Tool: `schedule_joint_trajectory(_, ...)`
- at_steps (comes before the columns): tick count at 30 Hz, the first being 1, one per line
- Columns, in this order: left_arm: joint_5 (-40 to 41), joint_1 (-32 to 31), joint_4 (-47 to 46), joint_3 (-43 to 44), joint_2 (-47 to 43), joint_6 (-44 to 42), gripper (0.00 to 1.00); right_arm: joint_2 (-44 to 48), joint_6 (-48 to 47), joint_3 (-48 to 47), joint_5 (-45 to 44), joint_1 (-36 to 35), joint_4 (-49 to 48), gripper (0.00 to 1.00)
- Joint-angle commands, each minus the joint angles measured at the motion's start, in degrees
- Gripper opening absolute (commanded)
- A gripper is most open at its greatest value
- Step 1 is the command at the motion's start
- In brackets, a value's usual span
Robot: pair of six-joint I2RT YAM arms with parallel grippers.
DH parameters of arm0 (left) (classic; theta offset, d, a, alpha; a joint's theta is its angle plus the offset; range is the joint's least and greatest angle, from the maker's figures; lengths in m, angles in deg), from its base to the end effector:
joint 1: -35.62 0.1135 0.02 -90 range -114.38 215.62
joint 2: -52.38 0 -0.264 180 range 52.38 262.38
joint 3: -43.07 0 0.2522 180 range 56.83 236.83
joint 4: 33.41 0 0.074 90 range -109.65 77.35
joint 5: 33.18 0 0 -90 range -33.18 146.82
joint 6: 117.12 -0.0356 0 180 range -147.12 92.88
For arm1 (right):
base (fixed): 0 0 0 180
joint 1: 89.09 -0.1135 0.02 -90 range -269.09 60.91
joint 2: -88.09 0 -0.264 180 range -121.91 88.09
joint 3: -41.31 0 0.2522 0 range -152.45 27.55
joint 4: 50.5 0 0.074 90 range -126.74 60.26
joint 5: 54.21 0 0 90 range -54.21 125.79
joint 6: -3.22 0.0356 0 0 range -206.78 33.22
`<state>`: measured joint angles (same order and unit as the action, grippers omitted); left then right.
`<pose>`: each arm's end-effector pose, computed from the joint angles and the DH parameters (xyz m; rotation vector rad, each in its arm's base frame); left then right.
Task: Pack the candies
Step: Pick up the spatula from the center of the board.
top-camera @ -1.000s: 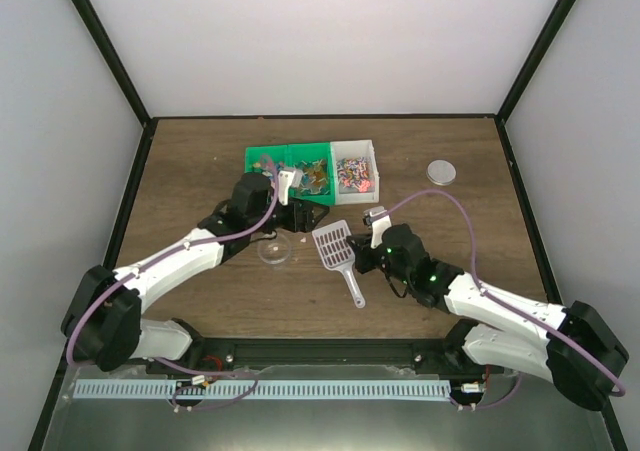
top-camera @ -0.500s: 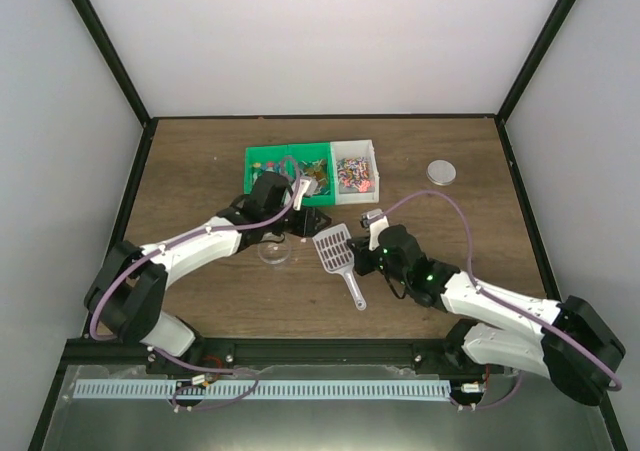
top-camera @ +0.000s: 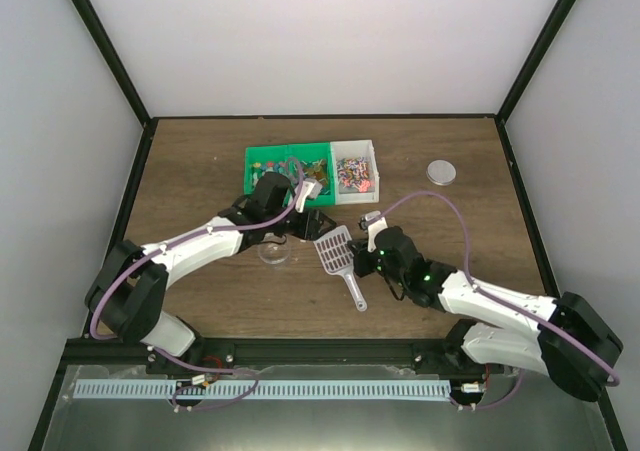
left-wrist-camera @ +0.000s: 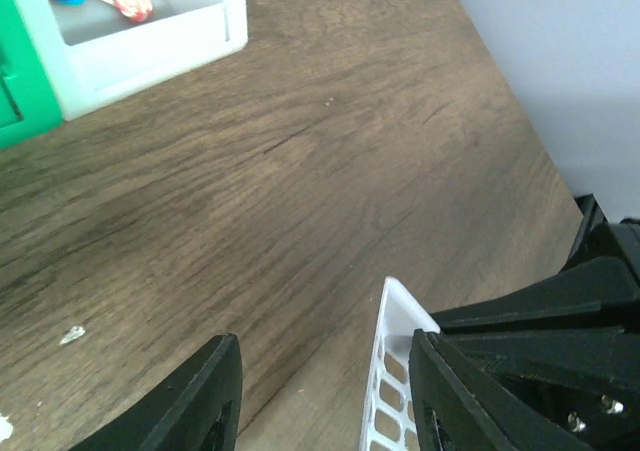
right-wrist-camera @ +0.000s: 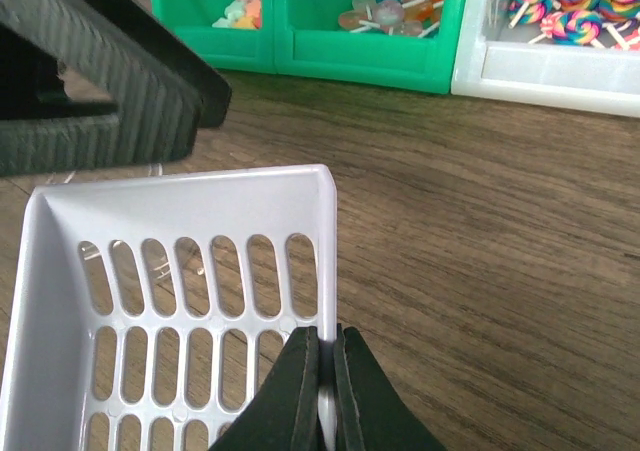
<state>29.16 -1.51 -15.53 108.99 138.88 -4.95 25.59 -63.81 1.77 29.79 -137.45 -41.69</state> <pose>0.2472 -0.2079 0.2227 0.5873 2.3113 -1.0722 0.1512 0.1644 0.1917 -0.4180 2.1460 0.6166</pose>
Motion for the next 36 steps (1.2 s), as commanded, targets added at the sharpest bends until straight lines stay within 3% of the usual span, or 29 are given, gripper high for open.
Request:
schedule_joint_trajectory(1,-3.6,-0.6,-2.0,-1.5,-0.3,-1.0,0.47,2.1,-0.5,-2.7,-0.7,-0.6,-0.1,0.01)
schedule_joint_trajectory(10,-3.6,-1.4,-1.5,-1.7,-0.4,-1.5,0.27,0.9,-0.4,-3.2,-1.6,-0.6,0.3,0.01)
schedule_joint_trajectory(17,-4.0,-1.4,-1.7,-0.8,1.3,-0.8,0.04,1.5,-0.1,-2.8,-1.7,-0.6,0.0,0.01)
schedule_joint_trajectory(21,-6.7,-1.4,-3.6,-0.8,2.1,-0.3,0.04,2.3,0.4,-2.5,-1.9,-0.6,0.0,0.02)
schedule_joint_trajectory(26,-9.5,-1.4,-5.7,-0.4,2.9,-0.5,0.04,5.3,2.7,-1.1,-1.5,-0.6,-0.6,0.34)
schedule_joint_trajectory(32,-14.0,-0.8,-9.9,0.1,4.6,-0.5,0.04,15.3,9.3,3.5,-1.3,-0.4,-0.7,0.77)
schedule_joint_trajectory(34,-16.0,-0.5,-12.2,0.1,4.7,-0.2,0.04,19.6,11.9,6.1,0.6,-0.2,-1.8,0.85)
schedule_joint_trajectory(36,-17.7,-0.2,-13.5,0.4,4.9,0.0,0.04,23.9,14.8,8.1,2.3,0.3,-1.5,0.86)
